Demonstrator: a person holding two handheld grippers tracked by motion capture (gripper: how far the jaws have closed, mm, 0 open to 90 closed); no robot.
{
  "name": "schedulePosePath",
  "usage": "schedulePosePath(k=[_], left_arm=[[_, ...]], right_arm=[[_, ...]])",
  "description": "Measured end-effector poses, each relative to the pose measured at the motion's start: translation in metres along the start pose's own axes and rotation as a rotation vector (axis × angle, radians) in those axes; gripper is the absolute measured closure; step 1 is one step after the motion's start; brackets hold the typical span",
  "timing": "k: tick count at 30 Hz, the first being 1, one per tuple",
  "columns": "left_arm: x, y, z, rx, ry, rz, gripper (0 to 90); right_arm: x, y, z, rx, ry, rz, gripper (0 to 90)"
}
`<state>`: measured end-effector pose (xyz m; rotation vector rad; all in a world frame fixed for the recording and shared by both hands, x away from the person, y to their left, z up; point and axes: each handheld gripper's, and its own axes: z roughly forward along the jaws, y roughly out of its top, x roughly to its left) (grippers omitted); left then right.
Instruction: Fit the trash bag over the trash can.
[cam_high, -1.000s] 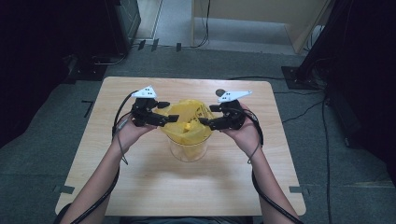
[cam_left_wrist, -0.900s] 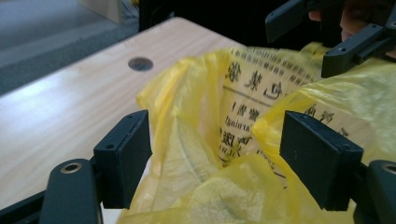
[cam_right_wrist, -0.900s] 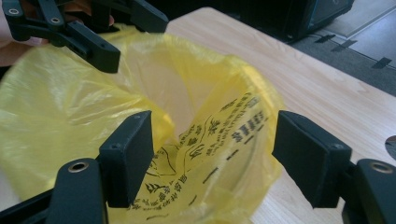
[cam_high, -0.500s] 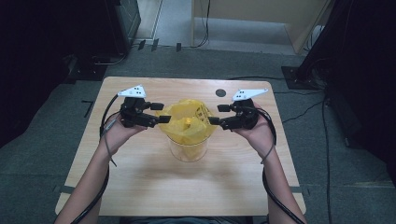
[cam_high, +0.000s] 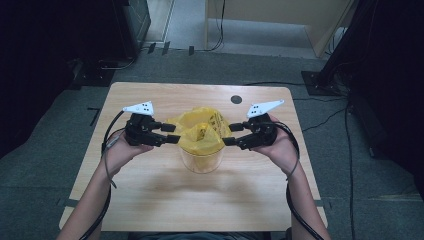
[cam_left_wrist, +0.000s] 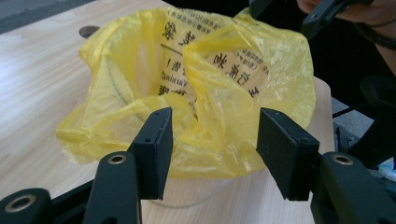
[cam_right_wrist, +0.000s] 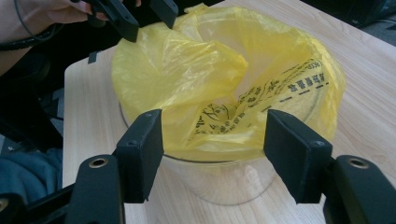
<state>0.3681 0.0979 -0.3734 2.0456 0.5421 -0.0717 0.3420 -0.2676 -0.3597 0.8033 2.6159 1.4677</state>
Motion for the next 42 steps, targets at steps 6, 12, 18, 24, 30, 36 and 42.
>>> schedulePosePath(k=[6,12,18,24,30,36,42], left_arm=[[-0.002,-0.004,0.002,-0.003,0.007,0.004,40.4],[-0.005,-0.012,0.003,-0.003,0.024,0.002,43.9],[-0.005,-0.013,0.005,-0.013,0.027,-0.007,40.6],[-0.004,-0.013,0.008,-0.027,0.040,-0.003,37.4],[-0.002,-0.014,0.011,-0.060,0.060,-0.022,35.8],[0.005,-0.013,0.014,-0.089,0.086,-0.046,35.4],[0.010,-0.009,0.012,-0.096,0.095,-0.051,36.9]], right_arm=[[0.004,0.004,-0.010,-0.035,-0.034,-0.004,37.8],[0.005,-0.006,-0.004,-0.004,-0.046,0.013,39.0],[-0.004,-0.018,0.003,0.038,-0.034,0.033,39.2],[-0.005,-0.020,0.009,0.044,-0.041,0.028,39.7],[-0.008,-0.022,0.010,0.026,-0.062,0.030,38.3],[-0.013,-0.021,0.012,-0.014,-0.111,0.043,38.4],[-0.019,-0.019,0.012,-0.065,-0.176,0.079,39.3]])
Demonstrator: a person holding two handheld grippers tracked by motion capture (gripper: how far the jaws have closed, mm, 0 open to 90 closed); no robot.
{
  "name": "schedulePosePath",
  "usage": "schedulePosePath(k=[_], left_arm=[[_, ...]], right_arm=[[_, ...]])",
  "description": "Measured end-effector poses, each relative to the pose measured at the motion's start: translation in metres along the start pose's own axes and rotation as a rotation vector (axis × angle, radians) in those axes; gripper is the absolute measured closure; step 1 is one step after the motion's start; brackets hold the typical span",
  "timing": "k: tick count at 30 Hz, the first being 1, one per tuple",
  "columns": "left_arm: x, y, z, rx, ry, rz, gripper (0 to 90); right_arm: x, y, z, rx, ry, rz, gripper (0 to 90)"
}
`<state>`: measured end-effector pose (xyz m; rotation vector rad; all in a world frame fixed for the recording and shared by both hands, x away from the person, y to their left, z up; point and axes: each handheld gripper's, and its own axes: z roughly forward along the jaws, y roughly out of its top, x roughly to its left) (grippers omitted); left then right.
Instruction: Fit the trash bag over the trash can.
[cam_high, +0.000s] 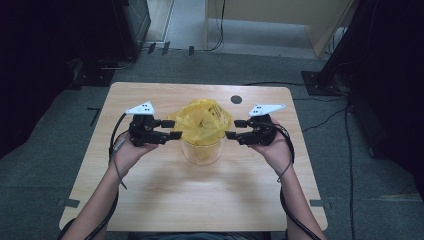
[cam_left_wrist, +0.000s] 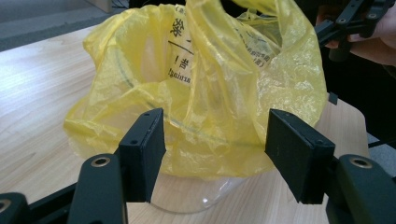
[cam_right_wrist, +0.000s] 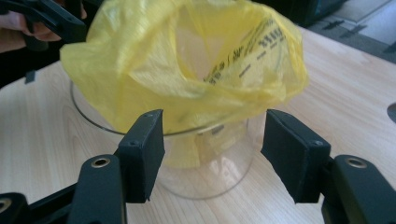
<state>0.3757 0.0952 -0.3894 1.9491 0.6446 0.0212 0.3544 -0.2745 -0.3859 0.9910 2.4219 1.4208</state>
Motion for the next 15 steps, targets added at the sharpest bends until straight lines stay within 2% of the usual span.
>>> schedulePosePath(k=[6,9,13,15], left_arm=[[-0.007,0.009,-0.006,-0.012,-0.014,0.016,32.0],[-0.010,0.012,-0.003,-0.011,-0.024,0.007,29.6],[-0.010,0.013,0.001,-0.017,-0.047,-0.022,28.1],[-0.011,0.012,0.004,-0.012,-0.032,-0.016,31.8]], right_arm=[[0.008,0.011,-0.008,-0.062,0.033,-0.047,36.1],[0.012,0.019,-0.006,-0.084,0.047,-0.067,34.1],[0.016,0.025,0.003,-0.087,0.061,-0.070,29.9],[0.017,0.026,0.009,-0.077,0.063,-0.062,29.4]])
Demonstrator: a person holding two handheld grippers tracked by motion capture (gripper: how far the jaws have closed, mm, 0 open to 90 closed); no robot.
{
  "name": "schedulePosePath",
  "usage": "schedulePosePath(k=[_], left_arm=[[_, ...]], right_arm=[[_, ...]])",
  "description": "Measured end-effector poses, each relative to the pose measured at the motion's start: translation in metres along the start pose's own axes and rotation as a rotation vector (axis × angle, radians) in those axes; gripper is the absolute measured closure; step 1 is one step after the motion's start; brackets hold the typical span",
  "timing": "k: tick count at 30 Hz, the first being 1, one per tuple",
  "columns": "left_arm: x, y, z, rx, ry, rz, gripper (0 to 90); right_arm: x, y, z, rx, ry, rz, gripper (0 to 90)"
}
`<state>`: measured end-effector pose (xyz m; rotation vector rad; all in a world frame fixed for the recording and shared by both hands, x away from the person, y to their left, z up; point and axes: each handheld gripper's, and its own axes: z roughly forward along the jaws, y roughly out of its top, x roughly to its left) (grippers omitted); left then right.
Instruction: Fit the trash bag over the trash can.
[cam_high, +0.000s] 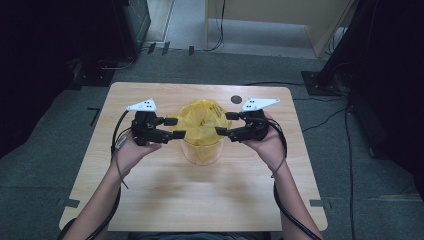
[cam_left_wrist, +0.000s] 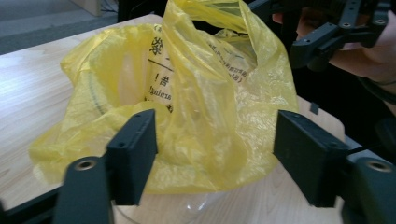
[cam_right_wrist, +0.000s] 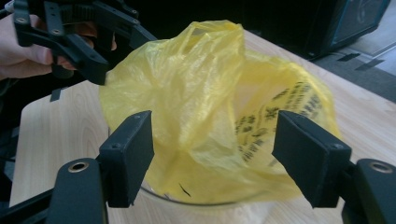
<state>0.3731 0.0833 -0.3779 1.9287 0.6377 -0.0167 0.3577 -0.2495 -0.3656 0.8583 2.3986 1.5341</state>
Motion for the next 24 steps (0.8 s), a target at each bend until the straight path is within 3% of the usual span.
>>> schedulePosePath(k=[2,5,8,14,19,24], left_arm=[[-0.002,-0.001,0.002,0.009,0.000,0.028,41.8],[-0.007,-0.002,0.004,0.029,-0.011,0.064,55.5],[-0.010,-0.001,0.005,0.054,-0.030,0.086,68.6],[-0.014,0.003,-0.006,0.039,-0.031,0.118,80.7],[-0.016,0.003,-0.014,0.032,-0.041,0.120,81.9],[-0.023,-0.001,-0.014,0.066,-0.055,0.142,82.6]], right_arm=[[0.001,0.000,0.005,0.006,0.014,0.002,33.0],[0.004,0.000,0.008,0.019,0.061,-0.009,56.4],[0.010,0.000,0.008,0.047,0.067,-0.052,70.6],[0.014,0.002,-0.001,0.045,0.084,-0.050,77.0],[0.014,0.002,-0.014,0.041,0.103,-0.052,78.6],[0.017,-0.006,-0.018,0.082,0.166,-0.073,78.5]])
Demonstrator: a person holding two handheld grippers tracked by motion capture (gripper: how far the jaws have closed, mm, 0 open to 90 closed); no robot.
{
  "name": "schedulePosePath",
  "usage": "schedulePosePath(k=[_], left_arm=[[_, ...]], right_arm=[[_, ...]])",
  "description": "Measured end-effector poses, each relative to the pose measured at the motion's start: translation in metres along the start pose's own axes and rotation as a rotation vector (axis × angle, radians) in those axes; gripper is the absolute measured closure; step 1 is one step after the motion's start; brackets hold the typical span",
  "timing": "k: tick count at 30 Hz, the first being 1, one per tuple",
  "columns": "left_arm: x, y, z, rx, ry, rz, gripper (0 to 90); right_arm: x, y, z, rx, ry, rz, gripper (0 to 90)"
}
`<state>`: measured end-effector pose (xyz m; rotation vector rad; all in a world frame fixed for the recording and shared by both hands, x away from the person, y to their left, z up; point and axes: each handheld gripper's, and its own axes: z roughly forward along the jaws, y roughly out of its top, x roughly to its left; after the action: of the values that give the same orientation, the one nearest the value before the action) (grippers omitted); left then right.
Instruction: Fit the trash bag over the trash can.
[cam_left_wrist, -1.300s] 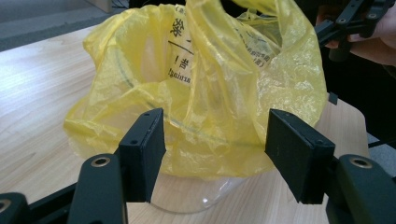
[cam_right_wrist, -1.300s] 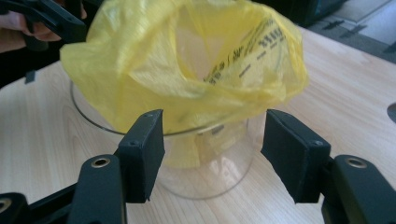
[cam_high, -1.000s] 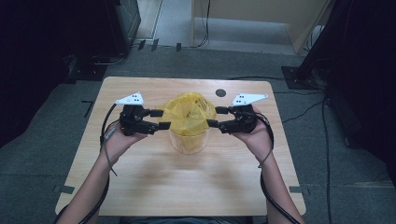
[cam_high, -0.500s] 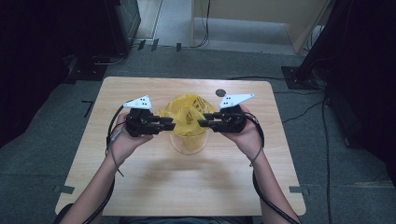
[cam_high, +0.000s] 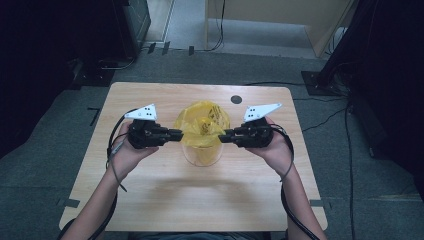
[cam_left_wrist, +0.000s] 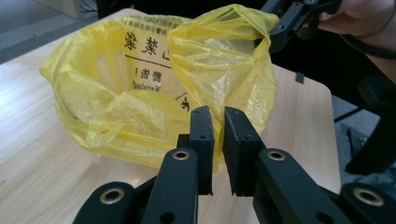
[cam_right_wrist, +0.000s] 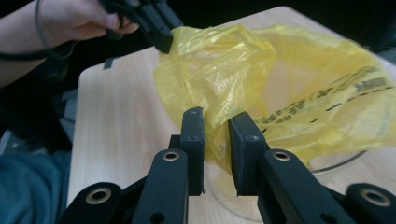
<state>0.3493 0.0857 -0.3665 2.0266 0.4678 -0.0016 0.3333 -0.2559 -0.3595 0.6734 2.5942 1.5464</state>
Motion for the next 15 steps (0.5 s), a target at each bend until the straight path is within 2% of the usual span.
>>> schedulePosePath(k=[4,9,13,15], left_arm=[[-0.001,-0.005,0.002,0.008,-0.031,-0.014,84.7],[-0.002,-0.011,0.006,0.033,-0.040,-0.020,84.9],[-0.002,-0.015,0.008,0.029,-0.050,-0.029,85.4],[-0.001,-0.018,0.008,0.020,-0.055,-0.036,85.9]], right_arm=[[0.005,-0.005,0.002,0.043,0.040,-0.022,78.2],[0.011,-0.010,0.005,0.111,0.073,-0.041,78.6],[0.010,-0.014,0.011,0.161,0.100,-0.011,81.9],[0.009,-0.015,0.011,0.158,0.106,-0.009,83.1]])
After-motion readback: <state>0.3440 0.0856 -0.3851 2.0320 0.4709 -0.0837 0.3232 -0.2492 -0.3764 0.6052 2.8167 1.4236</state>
